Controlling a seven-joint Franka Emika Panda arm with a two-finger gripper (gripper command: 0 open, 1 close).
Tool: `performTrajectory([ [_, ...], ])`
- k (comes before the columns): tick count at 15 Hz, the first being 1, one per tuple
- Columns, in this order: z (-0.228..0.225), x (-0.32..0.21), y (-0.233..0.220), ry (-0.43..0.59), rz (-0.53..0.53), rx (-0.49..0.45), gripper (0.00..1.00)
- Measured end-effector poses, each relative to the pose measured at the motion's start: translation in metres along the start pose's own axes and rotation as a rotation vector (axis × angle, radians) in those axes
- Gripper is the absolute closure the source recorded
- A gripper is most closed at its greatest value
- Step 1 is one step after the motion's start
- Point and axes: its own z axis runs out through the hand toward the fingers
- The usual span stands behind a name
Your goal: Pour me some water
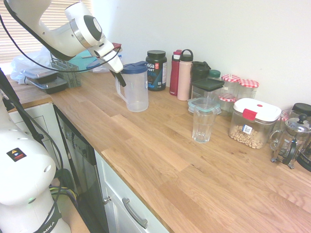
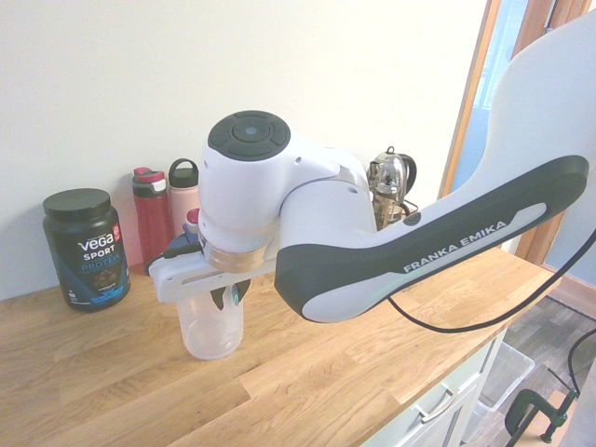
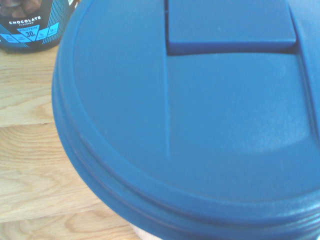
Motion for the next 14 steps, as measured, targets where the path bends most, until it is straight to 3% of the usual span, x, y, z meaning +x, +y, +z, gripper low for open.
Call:
performTrajectory([
  [6, -0.043, 0.016, 0.047, -0.005, -0.047, 0.044, 1.0],
  [14, -0.102, 0.104, 0.17, -0.064, -0.323, 0.033, 1.0],
])
